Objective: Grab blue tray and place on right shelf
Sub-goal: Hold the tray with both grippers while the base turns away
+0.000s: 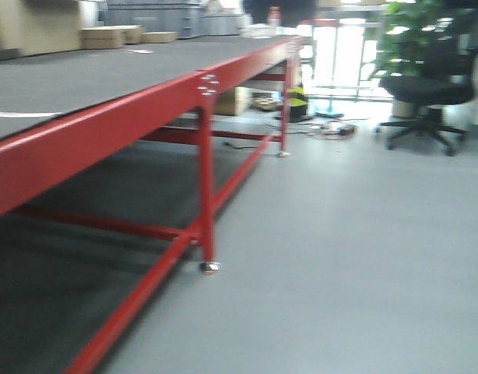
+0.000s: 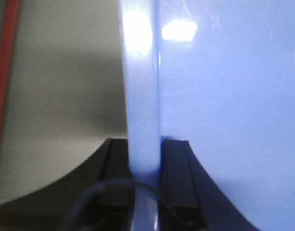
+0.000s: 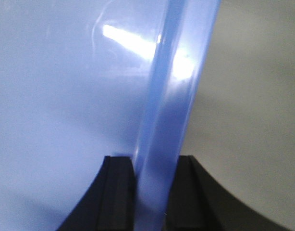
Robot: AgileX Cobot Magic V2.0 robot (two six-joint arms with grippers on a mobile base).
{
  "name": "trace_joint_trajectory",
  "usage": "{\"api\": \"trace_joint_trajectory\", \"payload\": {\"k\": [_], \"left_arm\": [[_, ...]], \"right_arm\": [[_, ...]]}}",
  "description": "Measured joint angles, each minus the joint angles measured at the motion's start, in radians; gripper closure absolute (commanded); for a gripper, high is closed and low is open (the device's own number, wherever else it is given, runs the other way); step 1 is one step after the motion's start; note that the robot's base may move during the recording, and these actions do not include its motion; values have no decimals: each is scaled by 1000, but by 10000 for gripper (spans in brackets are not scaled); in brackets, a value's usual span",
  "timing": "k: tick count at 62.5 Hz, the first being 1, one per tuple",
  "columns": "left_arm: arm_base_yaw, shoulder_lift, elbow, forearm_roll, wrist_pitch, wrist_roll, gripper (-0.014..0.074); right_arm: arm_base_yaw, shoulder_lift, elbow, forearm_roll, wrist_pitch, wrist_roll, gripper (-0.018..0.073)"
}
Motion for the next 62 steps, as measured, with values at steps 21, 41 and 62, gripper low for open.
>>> {"api": "trace_joint_trajectory", "payload": {"k": [21, 41, 62], "left_arm": [[0, 0, 0, 0, 0, 0, 645], [0, 0, 0, -4, 0, 0, 645], [0, 0, 0, -4, 2, 0, 645]], "right_arm": [[0, -2, 0, -1, 0, 0, 504], [0, -3, 0, -1, 4, 0, 504], [0, -7, 0, -1, 5, 0, 504]]}}
